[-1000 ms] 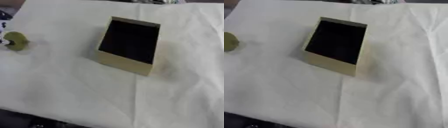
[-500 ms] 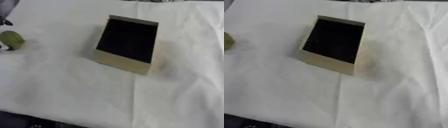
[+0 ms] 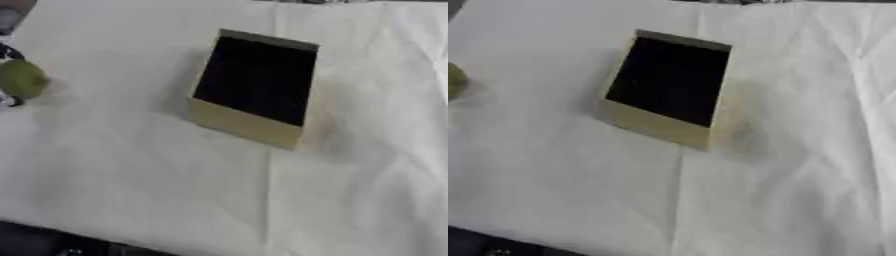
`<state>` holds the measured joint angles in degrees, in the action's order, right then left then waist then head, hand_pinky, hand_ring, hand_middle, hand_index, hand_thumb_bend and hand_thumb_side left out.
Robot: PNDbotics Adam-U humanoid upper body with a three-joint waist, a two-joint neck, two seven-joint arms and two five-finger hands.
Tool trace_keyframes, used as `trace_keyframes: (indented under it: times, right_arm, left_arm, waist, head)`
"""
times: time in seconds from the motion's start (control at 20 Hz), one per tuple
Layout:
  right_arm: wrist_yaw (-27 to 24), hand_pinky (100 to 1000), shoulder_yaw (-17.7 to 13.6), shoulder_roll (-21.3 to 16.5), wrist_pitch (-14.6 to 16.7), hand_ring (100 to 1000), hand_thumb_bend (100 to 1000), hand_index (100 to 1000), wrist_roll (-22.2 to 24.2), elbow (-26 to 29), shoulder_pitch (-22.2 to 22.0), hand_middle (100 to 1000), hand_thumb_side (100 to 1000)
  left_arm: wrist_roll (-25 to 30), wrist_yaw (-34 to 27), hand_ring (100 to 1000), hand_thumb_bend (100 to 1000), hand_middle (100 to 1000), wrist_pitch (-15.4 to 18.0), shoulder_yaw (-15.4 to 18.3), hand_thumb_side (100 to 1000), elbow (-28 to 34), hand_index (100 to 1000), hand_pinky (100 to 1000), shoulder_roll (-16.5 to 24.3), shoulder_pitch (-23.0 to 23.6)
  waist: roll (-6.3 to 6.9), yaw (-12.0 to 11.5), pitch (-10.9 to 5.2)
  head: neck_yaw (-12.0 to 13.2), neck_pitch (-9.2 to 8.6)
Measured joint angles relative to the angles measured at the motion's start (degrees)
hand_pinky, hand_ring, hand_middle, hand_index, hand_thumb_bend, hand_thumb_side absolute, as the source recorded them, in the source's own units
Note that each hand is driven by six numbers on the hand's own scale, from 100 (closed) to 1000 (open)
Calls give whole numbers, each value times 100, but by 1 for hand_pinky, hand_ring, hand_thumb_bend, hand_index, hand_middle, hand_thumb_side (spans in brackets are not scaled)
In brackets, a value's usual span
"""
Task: Pick up objects on the table and place them in the box.
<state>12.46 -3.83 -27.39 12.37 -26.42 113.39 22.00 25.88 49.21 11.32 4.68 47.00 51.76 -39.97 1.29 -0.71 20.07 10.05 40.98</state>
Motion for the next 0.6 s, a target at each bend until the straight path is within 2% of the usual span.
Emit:
trace_keyframes:
  times: [0.3,0.35,0.6]
  right_arm:
    - [-6,806,1,18,3,720,100,769,16,0,8,689,573]
    - [-7,806,1,28,1,720,100,769,21,0,8,689,573]
    - [-27,806,2,47,-3,721,100,769,37,0,8,689,576]
  left_arm:
    - [-323,219,838,349,751,-79,-17,100,-31,849,845,-67,-30]
    - [-402,277,821,306,735,-96,-33,100,-31,835,827,-82,-36]
    - [-1153,827,686,225,578,-245,-105,100,34,720,734,-140,-38]
  waist:
    - [-1,21,5]
    - [-1,26,5]
    - [-3,31,8]
  head:
    - [0,-9]
    - [1,-19]
    - [21,-26]
